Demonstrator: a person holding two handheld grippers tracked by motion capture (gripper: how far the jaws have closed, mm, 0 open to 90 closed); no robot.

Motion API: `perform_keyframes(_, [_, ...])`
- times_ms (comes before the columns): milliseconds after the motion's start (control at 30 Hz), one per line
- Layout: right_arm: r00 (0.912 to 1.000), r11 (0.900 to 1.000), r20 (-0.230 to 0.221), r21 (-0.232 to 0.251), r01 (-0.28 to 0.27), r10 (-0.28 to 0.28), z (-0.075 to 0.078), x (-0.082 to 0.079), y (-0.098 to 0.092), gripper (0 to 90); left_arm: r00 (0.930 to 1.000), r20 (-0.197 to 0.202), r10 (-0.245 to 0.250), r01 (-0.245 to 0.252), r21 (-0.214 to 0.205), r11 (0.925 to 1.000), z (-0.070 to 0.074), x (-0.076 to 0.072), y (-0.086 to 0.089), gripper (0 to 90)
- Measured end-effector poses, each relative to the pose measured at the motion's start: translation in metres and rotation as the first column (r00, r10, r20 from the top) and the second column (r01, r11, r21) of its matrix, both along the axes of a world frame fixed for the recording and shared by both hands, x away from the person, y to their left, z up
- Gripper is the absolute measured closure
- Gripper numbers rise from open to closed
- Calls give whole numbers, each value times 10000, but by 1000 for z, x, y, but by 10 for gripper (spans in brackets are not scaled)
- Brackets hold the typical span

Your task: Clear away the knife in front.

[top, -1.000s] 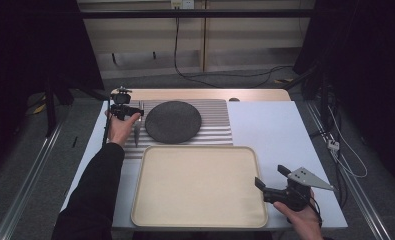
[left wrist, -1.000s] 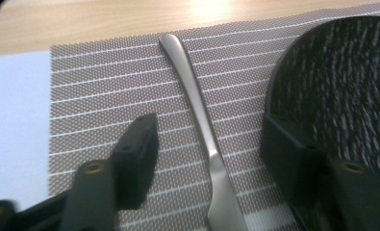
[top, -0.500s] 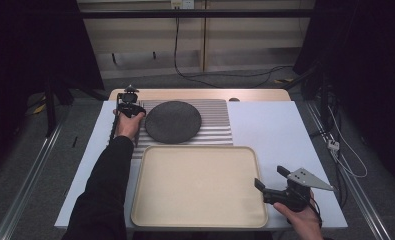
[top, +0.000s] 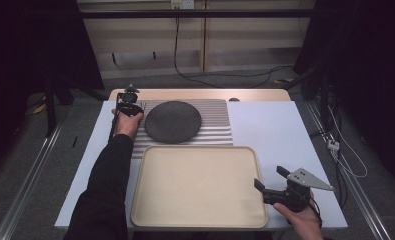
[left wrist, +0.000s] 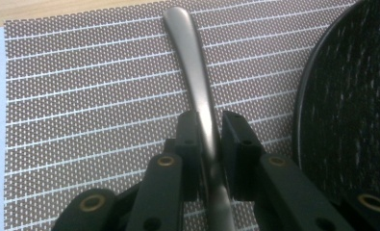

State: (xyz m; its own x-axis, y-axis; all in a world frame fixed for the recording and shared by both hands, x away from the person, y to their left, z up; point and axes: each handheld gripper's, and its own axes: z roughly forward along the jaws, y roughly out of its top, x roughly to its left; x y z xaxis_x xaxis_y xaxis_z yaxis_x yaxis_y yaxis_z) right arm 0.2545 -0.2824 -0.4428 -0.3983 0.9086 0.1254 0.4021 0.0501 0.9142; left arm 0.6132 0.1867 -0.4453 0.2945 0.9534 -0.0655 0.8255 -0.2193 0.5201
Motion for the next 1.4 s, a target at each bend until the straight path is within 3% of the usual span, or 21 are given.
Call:
perform_keyframes(167, [10000, 10000, -25, -66, -74, 74, 0, 0, 0, 62, 10000, -80, 54, -54, 6, 10000, 0, 1, 0, 798])
perform_keyframes(267, [9999, 9999, -35, -66, -109, 109, -1, 0, 0, 63, 9992, -364, -164, 170, 170, 9997, 3, 1, -1, 799])
perform_keyframes(567, [9999, 9999, -55, -101, -129, 129, -1, 1, 2, 63, 9977, -489, -478, 498, 409, 9979, 5, -4, -1, 800])
perform_keyframes(867, [9999, 9998, -76, -105, -143, 142, -1, 1, 2, 63, 9964, -578, -620, 632, 184, 9978, 7, -7, 0, 800])
perform_keyframes(1400, [9999, 9998, -62, -131, -125, 124, 0, 1, 2, 63, 9949, -337, -955, 955, -2, 9954, 20, -20, 6, 800])
